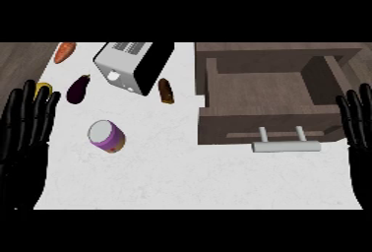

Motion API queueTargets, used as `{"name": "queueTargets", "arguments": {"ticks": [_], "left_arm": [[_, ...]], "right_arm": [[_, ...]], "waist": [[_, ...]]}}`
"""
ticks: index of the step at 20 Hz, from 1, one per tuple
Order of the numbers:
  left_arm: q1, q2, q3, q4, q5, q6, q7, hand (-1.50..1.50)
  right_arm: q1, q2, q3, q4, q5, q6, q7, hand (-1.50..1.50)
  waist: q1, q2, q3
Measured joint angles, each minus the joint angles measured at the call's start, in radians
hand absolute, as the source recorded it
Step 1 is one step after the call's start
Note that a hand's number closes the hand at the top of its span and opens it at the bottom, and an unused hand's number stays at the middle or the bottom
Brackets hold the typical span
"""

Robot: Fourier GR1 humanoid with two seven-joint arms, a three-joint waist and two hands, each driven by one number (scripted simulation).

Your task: Pick up the can, place it into the drawer and close the drawer

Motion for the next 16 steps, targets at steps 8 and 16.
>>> {"name": "queueTargets", "arguments": {"ticks": [8,16], "left_arm": [[-0.025,0.065,0.088,0.104,0.117,-0.085,0.061,-1.5],[0.016,0.129,0.151,0.045,0.183,-0.089,0.33,-1.5]], "right_arm": [[0.015,0.038,0.006,0.023,-0.005,-0.023,0.055,-1.5],[0.117,0.029,-0.078,-0.01,-0.034,-0.053,0.168,-1.5]], "waist": [[0.013,0.012,-0.004],[0.017,0.008,-0.004]]}}
